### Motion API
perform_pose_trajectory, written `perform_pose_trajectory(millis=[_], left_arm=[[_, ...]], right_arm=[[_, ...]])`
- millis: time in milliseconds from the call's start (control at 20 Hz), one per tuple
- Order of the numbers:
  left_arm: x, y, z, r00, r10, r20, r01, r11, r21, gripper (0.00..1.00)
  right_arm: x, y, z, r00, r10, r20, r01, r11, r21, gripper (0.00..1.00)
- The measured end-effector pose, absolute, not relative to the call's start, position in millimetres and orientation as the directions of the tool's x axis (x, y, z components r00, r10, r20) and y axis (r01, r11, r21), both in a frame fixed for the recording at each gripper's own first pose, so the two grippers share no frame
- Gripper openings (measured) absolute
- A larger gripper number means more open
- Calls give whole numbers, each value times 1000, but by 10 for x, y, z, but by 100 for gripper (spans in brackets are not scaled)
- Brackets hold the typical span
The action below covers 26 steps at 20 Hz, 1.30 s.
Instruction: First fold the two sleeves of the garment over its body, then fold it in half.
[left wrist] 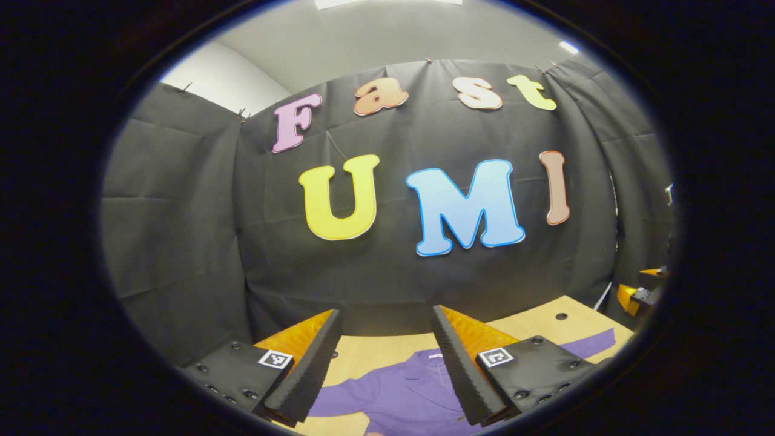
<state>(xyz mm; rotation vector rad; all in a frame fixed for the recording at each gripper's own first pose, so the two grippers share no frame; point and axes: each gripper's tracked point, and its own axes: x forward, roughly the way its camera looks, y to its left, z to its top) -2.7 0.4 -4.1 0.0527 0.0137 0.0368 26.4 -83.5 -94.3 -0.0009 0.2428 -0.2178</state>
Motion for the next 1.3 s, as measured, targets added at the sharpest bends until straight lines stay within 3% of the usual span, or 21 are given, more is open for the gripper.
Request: perform_pose_trajectory(millis=[350, 400, 600, 1300], left_arm=[[-41, 24, -55, 998, 57, -18, -56, 996, 72, 98], [-51, 22, -56, 998, 60, -21, -58, 996, 70, 93], [-65, 5, -77, 997, 65, -32, -63, 996, 68, 93], [-110, 53, -141, 992, 105, -67, -99, 991, 94, 93]], right_arm=[[274, -1260, -1564, 894, -270, -356, 278, 960, -29, 93], [272, -1307, -1654, 887, -274, -372, 282, 959, -33, 93], [265, -1503, -2039, 849, -283, -446, 299, 954, -35, 93], [209, -2011, -3406, 655, -298, -694, 357, 932, -63, 93]])
